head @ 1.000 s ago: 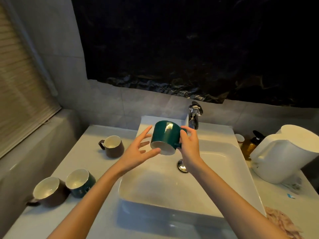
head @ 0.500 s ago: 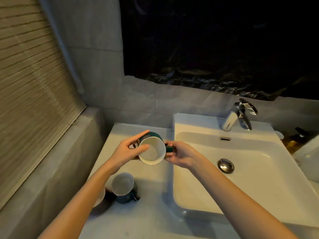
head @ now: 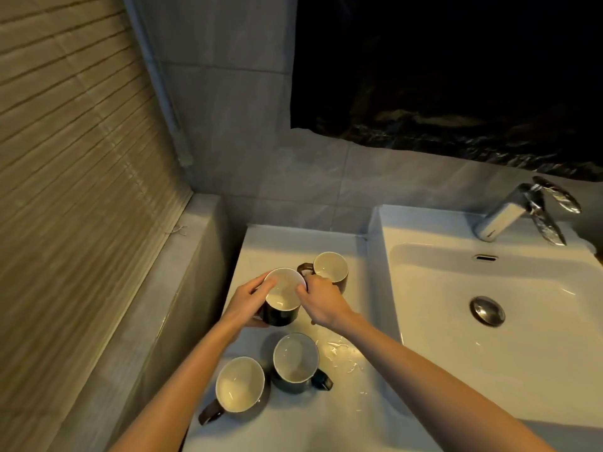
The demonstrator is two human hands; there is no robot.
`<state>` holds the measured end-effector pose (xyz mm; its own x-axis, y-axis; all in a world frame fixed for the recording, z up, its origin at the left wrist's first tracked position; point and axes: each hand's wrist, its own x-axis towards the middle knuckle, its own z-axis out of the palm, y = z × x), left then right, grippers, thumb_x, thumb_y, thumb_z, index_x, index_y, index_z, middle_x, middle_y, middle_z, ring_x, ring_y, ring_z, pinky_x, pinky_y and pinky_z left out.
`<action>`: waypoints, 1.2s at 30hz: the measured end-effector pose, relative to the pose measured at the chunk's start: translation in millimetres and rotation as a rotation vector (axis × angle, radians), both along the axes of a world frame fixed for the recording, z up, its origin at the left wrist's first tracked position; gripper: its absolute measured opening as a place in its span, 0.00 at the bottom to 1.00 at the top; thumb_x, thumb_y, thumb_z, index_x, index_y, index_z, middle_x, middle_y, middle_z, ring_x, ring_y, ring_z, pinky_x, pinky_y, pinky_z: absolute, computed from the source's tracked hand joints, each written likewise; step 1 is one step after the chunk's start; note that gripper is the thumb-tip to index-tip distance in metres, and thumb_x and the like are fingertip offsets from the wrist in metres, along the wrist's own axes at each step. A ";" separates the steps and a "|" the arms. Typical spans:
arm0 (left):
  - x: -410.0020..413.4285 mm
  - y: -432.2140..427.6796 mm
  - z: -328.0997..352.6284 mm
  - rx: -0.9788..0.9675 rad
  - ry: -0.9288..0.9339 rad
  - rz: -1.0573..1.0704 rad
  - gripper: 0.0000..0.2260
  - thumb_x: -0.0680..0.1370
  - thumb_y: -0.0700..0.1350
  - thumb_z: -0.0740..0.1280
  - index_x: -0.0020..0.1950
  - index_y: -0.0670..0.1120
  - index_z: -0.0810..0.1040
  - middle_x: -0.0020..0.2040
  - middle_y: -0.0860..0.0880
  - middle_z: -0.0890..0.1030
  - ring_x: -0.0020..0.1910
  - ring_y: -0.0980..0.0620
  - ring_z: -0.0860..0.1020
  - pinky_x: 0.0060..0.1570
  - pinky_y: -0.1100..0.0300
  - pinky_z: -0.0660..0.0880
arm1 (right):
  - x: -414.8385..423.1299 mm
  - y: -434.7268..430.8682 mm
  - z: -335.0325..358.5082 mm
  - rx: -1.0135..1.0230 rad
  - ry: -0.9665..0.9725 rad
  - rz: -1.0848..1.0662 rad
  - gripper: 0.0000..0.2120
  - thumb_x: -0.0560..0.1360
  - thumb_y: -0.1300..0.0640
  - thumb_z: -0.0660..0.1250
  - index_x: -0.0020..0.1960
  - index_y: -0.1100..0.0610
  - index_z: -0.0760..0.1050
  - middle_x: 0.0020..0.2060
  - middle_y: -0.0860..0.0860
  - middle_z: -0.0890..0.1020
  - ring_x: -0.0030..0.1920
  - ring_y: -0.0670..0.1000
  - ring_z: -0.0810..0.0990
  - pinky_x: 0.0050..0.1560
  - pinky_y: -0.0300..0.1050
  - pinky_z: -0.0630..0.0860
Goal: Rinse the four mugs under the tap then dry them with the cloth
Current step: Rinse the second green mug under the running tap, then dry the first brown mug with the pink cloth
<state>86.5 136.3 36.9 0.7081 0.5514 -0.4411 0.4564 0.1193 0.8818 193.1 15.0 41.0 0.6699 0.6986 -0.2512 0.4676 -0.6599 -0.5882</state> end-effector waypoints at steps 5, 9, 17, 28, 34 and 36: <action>8.2 19.8 -34.4 0.166 0.101 -0.026 0.15 0.80 0.54 0.60 0.65 0.56 0.74 0.57 0.52 0.76 0.55 0.47 0.75 0.44 0.49 0.81 | 0.6 18.5 -20.2 -0.074 0.009 -0.047 0.17 0.82 0.51 0.52 0.58 0.59 0.75 0.48 0.56 0.81 0.45 0.56 0.82 0.50 0.55 0.81; 8.9 29.2 -57.5 0.426 0.155 -0.054 0.13 0.78 0.56 0.62 0.59 0.55 0.81 0.52 0.51 0.83 0.46 0.48 0.80 0.48 0.50 0.80 | 0.7 23.0 -34.9 -0.096 0.010 -0.029 0.17 0.83 0.51 0.52 0.64 0.55 0.74 0.52 0.55 0.82 0.46 0.56 0.82 0.49 0.51 0.81; 8.2 27.9 -73.9 0.553 0.159 0.013 0.12 0.76 0.54 0.67 0.56 0.52 0.83 0.52 0.53 0.84 0.52 0.50 0.81 0.46 0.60 0.76 | 5.2 25.0 -52.2 -0.190 0.060 -0.048 0.19 0.82 0.49 0.54 0.55 0.61 0.77 0.48 0.57 0.82 0.43 0.57 0.83 0.49 0.53 0.81; 3.1 36.5 -81.6 0.351 0.096 -0.090 0.18 0.76 0.57 0.66 0.64 0.51 0.77 0.57 0.51 0.81 0.57 0.52 0.78 0.56 0.58 0.75 | 6.4 14.8 -56.2 -0.121 0.160 -0.074 0.25 0.80 0.39 0.56 0.68 0.55 0.68 0.62 0.53 0.77 0.57 0.54 0.78 0.58 0.51 0.77; -51.9 40.6 -56.0 0.326 0.027 -0.088 0.13 0.80 0.47 0.64 0.64 0.52 0.75 0.59 0.53 0.78 0.56 0.54 0.76 0.55 0.61 0.73 | -8.7 -22.9 -28.0 0.032 0.013 -0.068 0.19 0.80 0.46 0.60 0.69 0.50 0.68 0.68 0.49 0.71 0.56 0.49 0.78 0.57 0.44 0.74; -80.7 33.5 -49.8 0.321 0.019 -0.065 0.11 0.80 0.46 0.64 0.62 0.52 0.77 0.57 0.55 0.79 0.53 0.57 0.77 0.53 0.60 0.74 | -18.5 -39.1 -22.1 0.055 0.045 -0.044 0.17 0.80 0.46 0.60 0.67 0.49 0.70 0.67 0.47 0.72 0.49 0.46 0.78 0.55 0.42 0.75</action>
<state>5.8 169.8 -12.9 0.7398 0.6181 -0.2657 0.4708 -0.1935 0.8608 174.7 -24.1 18.9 0.6888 0.6825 -0.2444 0.4111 -0.6454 -0.6437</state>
